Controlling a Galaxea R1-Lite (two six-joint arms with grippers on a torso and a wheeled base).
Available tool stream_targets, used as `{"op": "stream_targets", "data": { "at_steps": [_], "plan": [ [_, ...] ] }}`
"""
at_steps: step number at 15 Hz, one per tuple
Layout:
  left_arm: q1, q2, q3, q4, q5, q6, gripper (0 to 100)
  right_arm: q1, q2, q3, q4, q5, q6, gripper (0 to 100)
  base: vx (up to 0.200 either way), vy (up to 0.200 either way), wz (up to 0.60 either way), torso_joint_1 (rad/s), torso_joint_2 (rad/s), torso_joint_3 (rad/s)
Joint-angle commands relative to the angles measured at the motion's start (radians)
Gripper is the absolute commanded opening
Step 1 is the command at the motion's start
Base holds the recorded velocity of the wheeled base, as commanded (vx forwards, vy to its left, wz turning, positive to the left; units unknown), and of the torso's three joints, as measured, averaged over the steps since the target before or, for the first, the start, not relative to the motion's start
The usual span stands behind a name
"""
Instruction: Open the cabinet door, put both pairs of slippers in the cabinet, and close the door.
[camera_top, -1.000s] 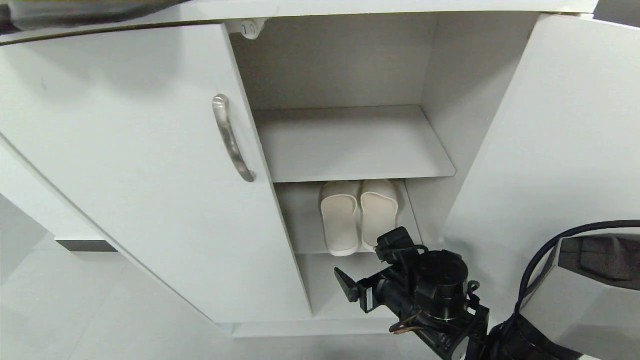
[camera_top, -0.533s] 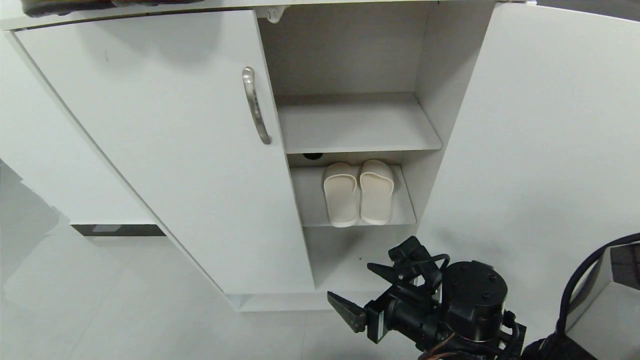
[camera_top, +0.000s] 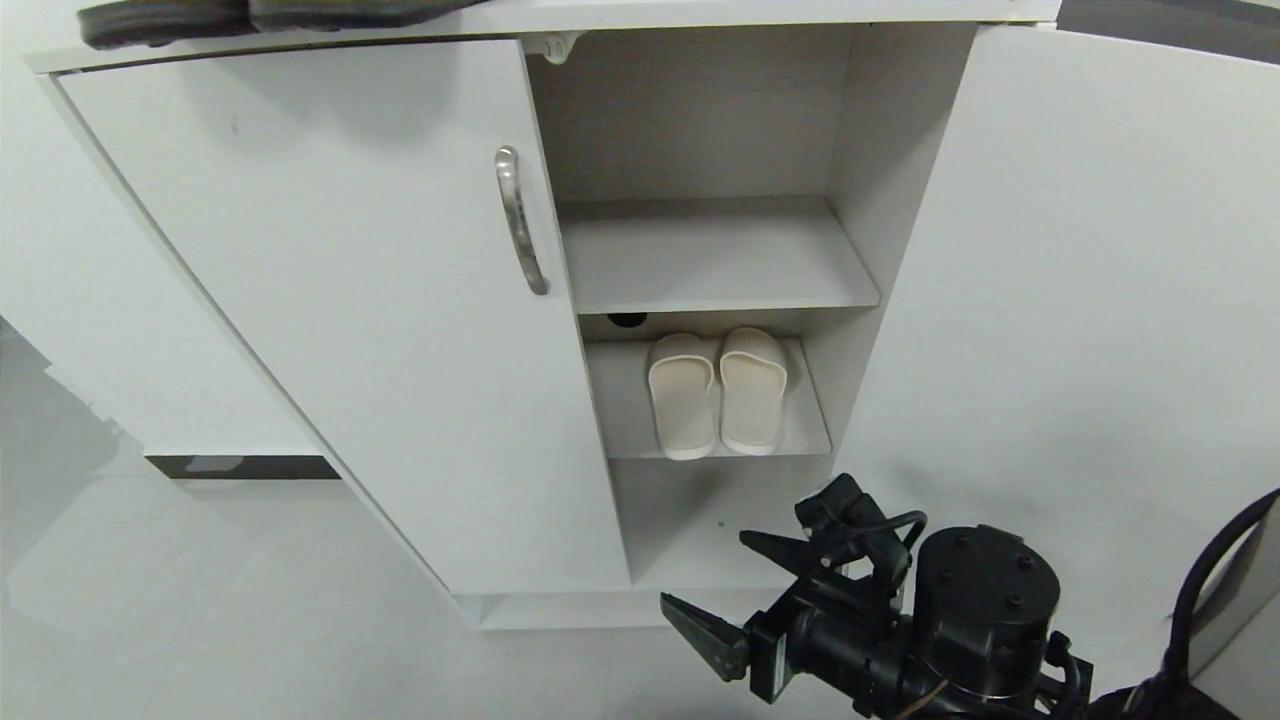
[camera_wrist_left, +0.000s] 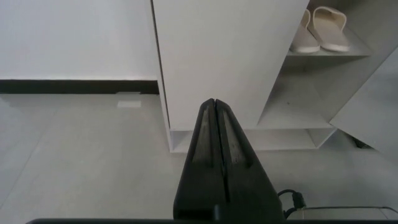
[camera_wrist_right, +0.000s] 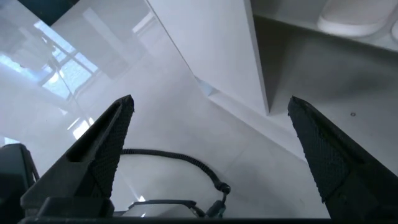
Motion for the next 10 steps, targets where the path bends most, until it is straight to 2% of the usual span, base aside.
{"op": "stream_targets", "data": {
  "at_steps": [1, 10],
  "plan": [
    [0.000, 0.001, 0.000, 0.000, 0.000, -0.001, 0, 0.000, -0.007, 0.021, -0.001, -0.001, 0.001, 100, 0.000, 0.000, 0.00, 0.002, 0.01, 0.198],
    [0.000, 0.001, 0.000, 0.000, 0.003, -0.006, 0, 0.011, 0.009, 0.047, -0.038, -0.001, -0.002, 100, 0.000, 0.000, 0.00, 0.002, 0.00, 0.203]
  ]
}}
